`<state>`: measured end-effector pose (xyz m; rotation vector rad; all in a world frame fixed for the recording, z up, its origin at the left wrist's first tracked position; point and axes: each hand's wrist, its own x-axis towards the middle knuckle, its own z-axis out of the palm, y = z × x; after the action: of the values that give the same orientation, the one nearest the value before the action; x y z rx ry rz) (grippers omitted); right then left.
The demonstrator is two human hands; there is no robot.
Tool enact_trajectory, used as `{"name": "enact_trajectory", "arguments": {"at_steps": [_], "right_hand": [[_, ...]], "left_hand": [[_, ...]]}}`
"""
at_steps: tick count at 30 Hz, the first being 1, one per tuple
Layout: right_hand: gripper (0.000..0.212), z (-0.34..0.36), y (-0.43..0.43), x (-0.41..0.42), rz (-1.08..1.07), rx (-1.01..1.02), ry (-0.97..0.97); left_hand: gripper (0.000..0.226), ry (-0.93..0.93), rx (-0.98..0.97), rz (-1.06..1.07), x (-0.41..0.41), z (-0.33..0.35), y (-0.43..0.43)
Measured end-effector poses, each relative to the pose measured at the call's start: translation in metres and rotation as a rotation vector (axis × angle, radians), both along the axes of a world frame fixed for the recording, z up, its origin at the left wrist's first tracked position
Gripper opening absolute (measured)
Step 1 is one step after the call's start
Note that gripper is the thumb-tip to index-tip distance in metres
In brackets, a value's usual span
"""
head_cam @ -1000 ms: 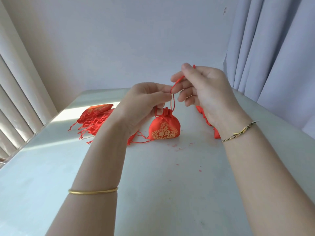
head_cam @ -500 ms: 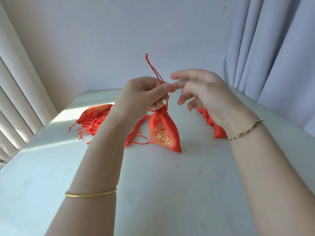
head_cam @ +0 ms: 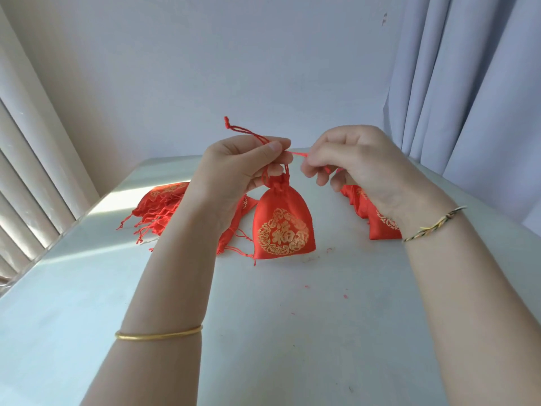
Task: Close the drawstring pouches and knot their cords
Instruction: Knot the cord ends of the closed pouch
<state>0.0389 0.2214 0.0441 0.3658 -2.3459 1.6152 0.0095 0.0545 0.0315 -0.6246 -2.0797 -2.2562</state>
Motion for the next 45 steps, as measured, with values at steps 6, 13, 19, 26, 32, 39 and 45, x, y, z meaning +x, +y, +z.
{"name": "enact_trajectory", "arguments": {"at_steps": [6,13,19,26,32,39,45], "right_hand": [[0.028,-0.006,0.003,0.000,0.117,0.105,-0.155],[0.027,-0.023,-0.016,-0.017,0.094,-0.189,-0.128],[0.023,-0.028,-0.017,-0.020,0.161,-0.258,-0.186],[0.021,-0.031,-0.013,-0.021,0.230,-0.303,-0.263],[0.028,-0.029,-0.014,-0.024,0.125,-0.361,-0.244],[0.032,-0.028,-0.006,-0.025,-0.019,-0.401,-0.202],[0.031,-0.030,-0.001,-0.026,-0.111,-0.478,-0.209]], "left_hand": [[0.017,0.048,-0.097,-0.017,-0.001,0.000,-0.004],[0.024,0.359,-0.327,0.080,-0.002,-0.002,-0.001],[0.030,0.759,-0.604,0.320,-0.008,-0.010,0.004],[0.026,0.689,-0.462,0.276,-0.008,-0.013,0.005],[0.014,0.602,-0.502,0.296,-0.013,-0.013,-0.004],[0.013,0.380,-0.558,0.270,-0.017,-0.016,-0.015],[0.040,0.153,-0.544,0.141,-0.021,-0.021,-0.023]]}}
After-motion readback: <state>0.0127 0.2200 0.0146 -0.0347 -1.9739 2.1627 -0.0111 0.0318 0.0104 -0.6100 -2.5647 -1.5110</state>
